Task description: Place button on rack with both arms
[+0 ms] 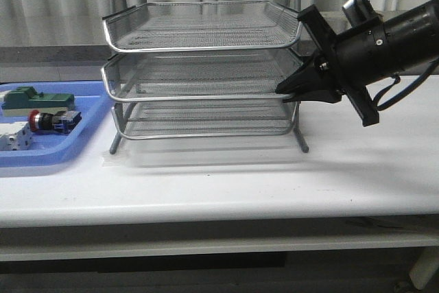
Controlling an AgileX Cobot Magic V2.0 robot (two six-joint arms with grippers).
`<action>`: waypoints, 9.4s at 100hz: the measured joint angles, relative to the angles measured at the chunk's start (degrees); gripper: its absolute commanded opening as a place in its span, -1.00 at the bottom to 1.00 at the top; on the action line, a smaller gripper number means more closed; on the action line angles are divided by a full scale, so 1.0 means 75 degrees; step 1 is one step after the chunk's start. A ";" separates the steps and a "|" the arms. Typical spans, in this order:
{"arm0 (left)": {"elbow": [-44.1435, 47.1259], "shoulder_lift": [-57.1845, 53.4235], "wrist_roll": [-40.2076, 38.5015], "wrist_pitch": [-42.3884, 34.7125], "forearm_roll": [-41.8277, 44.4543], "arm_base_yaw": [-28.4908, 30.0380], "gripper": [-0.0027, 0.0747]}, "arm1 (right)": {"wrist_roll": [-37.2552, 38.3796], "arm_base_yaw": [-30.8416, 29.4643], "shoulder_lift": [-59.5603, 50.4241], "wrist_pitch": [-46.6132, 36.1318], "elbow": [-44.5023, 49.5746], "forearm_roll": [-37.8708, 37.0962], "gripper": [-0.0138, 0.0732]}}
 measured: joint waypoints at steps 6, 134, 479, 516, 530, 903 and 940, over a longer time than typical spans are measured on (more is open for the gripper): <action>0.0000 0.0000 0.0000 0.0000 0.0000 0.0000 -0.98 | 0.0000 0.0000 -0.0250 -0.0055 0.0235 -0.0136 -0.70; 0.0000 0.0000 0.0000 0.0000 0.0000 0.0000 -0.98 | -0.0044 0.0030 -0.2543 0.0623 0.2456 -0.1640 0.52; -0.7718 0.8683 0.0591 0.4455 -0.0791 0.0000 -0.98 | 0.6389 0.0015 -1.0350 0.1801 0.2468 -1.1165 -0.84; -0.9303 1.1054 0.1886 0.5956 -0.0791 0.0000 -0.97 | 0.6389 0.0015 -1.0350 0.1801 0.2468 -1.1165 -0.84; -0.9491 1.1237 0.2176 0.6159 -0.0791 0.0000 -0.64 | 0.6389 0.0015 -1.0350 0.1801 0.2468 -1.1165 -0.84; -1.4985 1.8110 0.7428 0.6742 -0.1056 -0.0215 0.04 | 0.6405 0.0015 -1.0362 0.1813 0.2468 -1.1165 -0.84; -1.5390 1.8222 0.7445 0.6999 -0.1011 -0.0214 -0.98 | 0.6405 0.0015 -1.0362 0.1813 0.2468 -1.1165 -0.84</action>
